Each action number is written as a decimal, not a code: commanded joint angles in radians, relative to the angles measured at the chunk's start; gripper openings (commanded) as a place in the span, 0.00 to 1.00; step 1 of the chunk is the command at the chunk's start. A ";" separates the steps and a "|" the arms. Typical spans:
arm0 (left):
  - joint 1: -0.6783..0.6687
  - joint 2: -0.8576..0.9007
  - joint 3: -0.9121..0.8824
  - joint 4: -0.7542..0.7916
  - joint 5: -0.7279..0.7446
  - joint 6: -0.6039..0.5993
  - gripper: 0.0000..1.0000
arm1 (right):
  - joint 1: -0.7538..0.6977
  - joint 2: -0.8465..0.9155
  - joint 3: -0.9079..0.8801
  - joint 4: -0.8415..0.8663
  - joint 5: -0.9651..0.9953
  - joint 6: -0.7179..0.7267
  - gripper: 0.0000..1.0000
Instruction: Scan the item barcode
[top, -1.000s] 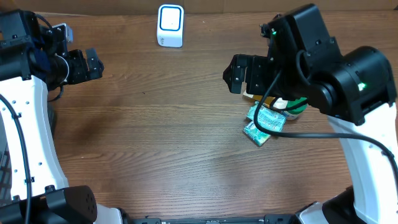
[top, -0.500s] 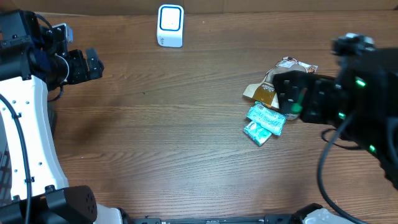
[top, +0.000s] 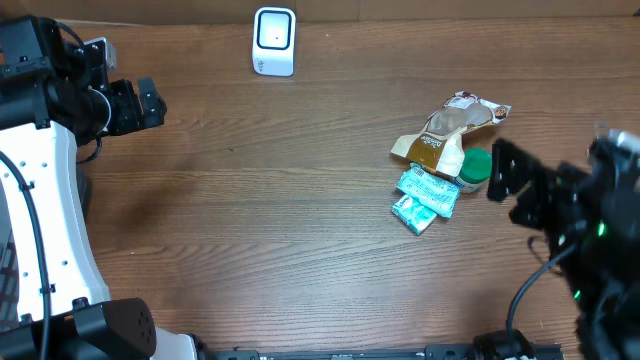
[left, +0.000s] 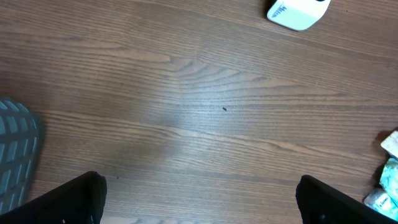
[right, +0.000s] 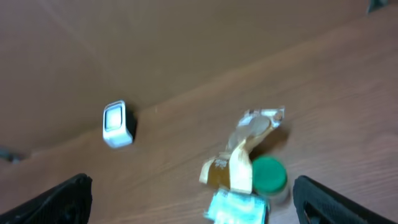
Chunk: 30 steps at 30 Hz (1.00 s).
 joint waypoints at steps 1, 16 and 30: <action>0.003 0.003 0.021 0.001 0.003 -0.016 1.00 | -0.031 -0.128 -0.211 0.122 -0.006 -0.021 1.00; 0.003 0.003 0.021 0.002 0.003 -0.016 1.00 | -0.047 -0.510 -0.964 0.850 -0.116 -0.013 1.00; 0.003 0.003 0.021 0.002 0.003 -0.016 0.99 | -0.030 -0.709 -1.134 0.830 -0.116 -0.014 1.00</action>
